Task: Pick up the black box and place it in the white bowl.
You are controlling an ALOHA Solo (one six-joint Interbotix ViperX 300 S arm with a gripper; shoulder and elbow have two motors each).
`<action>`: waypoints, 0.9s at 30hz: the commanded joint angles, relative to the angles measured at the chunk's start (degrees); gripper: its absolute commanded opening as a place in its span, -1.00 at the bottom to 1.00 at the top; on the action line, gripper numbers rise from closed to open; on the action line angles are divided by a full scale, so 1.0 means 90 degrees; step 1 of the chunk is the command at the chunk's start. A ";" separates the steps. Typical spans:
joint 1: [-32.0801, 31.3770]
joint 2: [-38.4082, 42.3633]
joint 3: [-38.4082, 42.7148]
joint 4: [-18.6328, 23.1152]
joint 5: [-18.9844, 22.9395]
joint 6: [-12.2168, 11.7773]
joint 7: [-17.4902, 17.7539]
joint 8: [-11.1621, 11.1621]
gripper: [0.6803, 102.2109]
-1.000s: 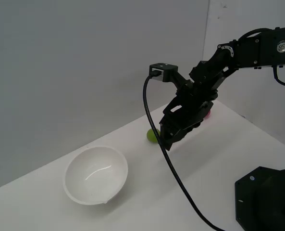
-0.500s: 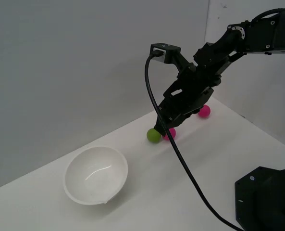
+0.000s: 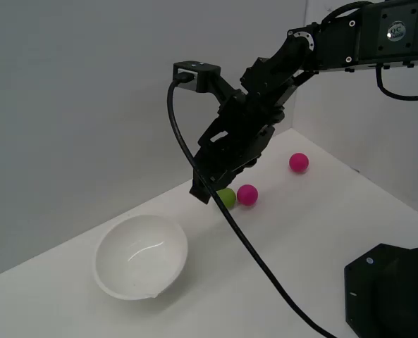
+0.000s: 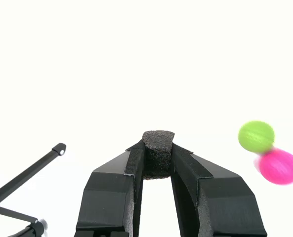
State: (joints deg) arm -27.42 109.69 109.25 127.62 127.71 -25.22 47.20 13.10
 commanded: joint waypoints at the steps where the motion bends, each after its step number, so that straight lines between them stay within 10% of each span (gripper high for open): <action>1: -0.0225 -0.0059 -0.0020 -0.0264 -0.0303 -0.0195 -0.0068 0.0068 -0.96; 27: -0.1328 -0.1387 -0.1367 -0.1035 -0.1064 -0.0215 -0.0693 0.0010 -0.96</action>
State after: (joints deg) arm -39.11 96.33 95.71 119.88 119.88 -26.28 40.69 13.10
